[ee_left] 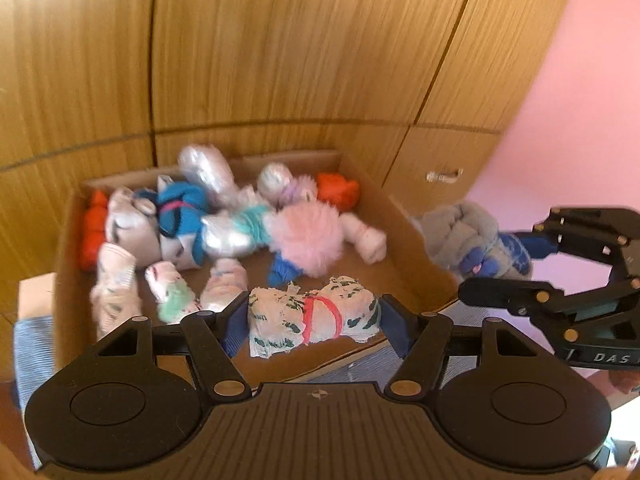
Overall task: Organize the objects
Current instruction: 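Carry both held socks over the tray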
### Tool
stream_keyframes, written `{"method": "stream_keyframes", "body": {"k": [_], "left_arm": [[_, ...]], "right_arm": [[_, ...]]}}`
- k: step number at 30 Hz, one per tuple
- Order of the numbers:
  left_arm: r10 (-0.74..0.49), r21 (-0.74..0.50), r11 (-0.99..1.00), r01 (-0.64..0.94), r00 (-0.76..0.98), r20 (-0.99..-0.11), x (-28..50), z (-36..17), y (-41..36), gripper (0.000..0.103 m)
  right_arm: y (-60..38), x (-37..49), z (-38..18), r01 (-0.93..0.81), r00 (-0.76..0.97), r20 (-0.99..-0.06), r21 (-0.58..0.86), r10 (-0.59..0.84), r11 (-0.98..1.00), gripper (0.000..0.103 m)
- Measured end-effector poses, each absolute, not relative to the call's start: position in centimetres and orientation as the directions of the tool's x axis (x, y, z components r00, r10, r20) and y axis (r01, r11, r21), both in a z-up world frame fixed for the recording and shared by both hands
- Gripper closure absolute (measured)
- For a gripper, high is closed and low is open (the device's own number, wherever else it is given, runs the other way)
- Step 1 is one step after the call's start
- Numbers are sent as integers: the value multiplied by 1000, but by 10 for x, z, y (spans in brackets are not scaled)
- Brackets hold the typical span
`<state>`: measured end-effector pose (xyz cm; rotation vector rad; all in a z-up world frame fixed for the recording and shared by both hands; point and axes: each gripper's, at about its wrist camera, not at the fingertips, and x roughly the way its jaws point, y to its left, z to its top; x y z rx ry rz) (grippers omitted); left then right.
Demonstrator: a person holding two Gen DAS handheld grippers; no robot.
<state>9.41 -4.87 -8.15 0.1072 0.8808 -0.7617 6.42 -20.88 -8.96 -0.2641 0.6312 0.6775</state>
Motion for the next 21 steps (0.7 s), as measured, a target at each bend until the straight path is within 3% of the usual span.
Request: {"method": "stream_keyframes", "body": {"k": [12, 21], "left_arm": [[-408, -173, 831, 528, 367, -836, 125, -111, -9, 31], [-359, -149, 869, 471, 394, -846, 145, -119, 8, 31]], "right_arm": [[-167, 99, -113, -728, 496, -690, 2, 528, 686, 69], [-122, 122, -136, -768, 403, -750, 34, 524, 640, 69]]}}
